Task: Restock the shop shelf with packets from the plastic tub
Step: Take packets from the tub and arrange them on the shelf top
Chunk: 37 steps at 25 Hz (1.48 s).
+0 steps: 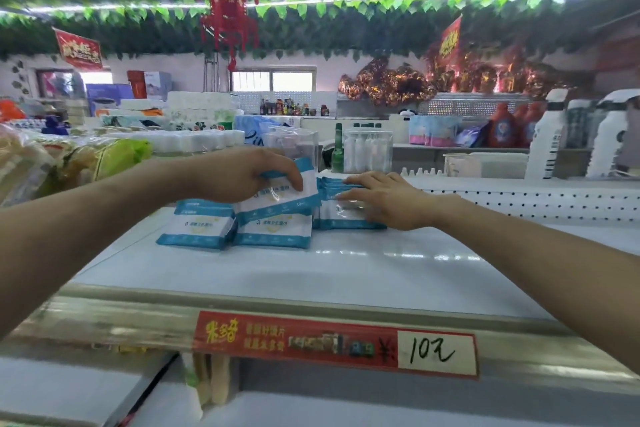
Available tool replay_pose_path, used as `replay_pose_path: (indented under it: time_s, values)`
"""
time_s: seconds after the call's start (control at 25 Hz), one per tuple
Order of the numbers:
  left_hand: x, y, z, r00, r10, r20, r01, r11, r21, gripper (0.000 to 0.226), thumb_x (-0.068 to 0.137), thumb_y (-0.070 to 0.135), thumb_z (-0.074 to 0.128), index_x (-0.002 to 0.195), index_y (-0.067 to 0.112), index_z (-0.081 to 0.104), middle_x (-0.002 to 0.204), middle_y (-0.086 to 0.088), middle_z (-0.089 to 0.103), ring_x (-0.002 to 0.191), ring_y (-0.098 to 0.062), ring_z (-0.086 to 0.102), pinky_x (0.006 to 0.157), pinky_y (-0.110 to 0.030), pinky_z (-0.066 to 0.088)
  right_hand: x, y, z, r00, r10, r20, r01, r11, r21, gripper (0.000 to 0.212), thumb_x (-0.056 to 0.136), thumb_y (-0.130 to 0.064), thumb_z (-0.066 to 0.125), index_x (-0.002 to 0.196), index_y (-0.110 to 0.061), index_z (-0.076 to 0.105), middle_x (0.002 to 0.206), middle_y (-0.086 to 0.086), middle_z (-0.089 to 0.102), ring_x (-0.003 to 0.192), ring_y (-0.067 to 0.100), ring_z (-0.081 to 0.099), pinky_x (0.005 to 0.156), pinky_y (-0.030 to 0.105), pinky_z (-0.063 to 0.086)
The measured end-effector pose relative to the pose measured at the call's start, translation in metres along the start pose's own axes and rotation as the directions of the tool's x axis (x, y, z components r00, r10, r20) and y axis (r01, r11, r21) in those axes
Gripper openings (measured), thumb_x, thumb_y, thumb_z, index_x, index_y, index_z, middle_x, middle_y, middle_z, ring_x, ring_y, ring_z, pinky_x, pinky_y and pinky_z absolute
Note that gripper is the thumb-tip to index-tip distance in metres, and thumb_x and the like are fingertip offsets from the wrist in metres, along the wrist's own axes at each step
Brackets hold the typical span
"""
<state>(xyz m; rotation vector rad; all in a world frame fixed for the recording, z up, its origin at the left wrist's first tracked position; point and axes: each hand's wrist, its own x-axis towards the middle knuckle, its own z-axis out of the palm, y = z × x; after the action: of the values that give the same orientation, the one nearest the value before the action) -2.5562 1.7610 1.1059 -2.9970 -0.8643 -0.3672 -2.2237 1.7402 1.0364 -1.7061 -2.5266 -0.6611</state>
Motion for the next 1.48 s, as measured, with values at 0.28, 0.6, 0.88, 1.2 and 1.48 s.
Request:
replay_pose_path:
  time_s: [0.28,0.6,0.88,1.2,1.48]
  values:
    - [0.092,0.017,0.013,0.976,0.202,-0.080,-0.204,0.979,-0.019,0.043,0.099,0.003,0.058,0.126,0.035,0.068,0.132,0.015,0.060,0.115,-0.008,0.055,0.101,-0.029,0.044,-0.071,0.021,-0.032,0.952,0.251,-0.176,-0.240,0.967,0.081,0.069,0.098,-0.023,0.064,0.153,-0.047,0.031,0.157,-0.011,0.038,0.142,0.020,0.036,0.113,0.053,0.035]
    - [0.144,0.020,0.071,0.971,0.216,0.103,-0.207,0.974,-0.090,0.042,0.093,0.000,0.066,0.124,0.028,0.070,0.124,0.017,0.057,0.111,-0.004,0.052,0.106,-0.032,0.046,-0.142,0.038,-0.036,0.934,0.229,-0.273,-0.256,0.964,-0.066,0.067,0.092,-0.014,0.066,0.149,-0.040,0.042,0.144,-0.008,0.050,0.135,0.022,0.044,0.101,0.048,0.042]
    - [0.149,0.018,0.086,0.953,0.273,0.134,-0.285,0.956,0.077,0.060,0.085,0.010,0.078,0.136,0.034,0.058,0.137,0.010,0.049,0.127,-0.014,0.043,0.109,-0.031,0.037,-0.134,0.030,-0.032,0.946,0.201,-0.255,-0.220,0.974,-0.047,0.064,0.093,-0.014,0.064,0.147,-0.038,0.043,0.141,-0.008,0.051,0.130,0.021,0.047,0.102,0.046,0.041]
    - [0.134,0.014,0.082,0.968,0.221,0.117,-0.248,0.902,0.352,0.064,0.094,0.032,0.073,0.147,0.052,0.042,0.156,0.006,0.027,0.140,-0.024,0.029,0.118,-0.052,0.033,-0.114,0.006,-0.041,0.953,0.148,-0.263,-0.163,0.986,-0.039,0.061,0.093,-0.015,0.066,0.147,-0.037,0.046,0.142,-0.007,0.053,0.130,0.021,0.047,0.102,0.043,0.040]
    - [0.020,-0.021,-0.002,0.994,0.029,-0.108,0.007,0.948,0.317,0.058,0.097,0.038,0.067,0.151,0.042,0.044,0.156,0.001,0.040,0.142,-0.025,0.036,0.118,-0.051,0.033,-0.023,-0.039,-0.066,0.956,-0.054,-0.287,0.061,0.998,0.016,0.059,0.093,-0.018,0.063,0.146,-0.038,0.045,0.140,-0.004,0.054,0.124,0.021,0.051,0.100,0.050,0.045]
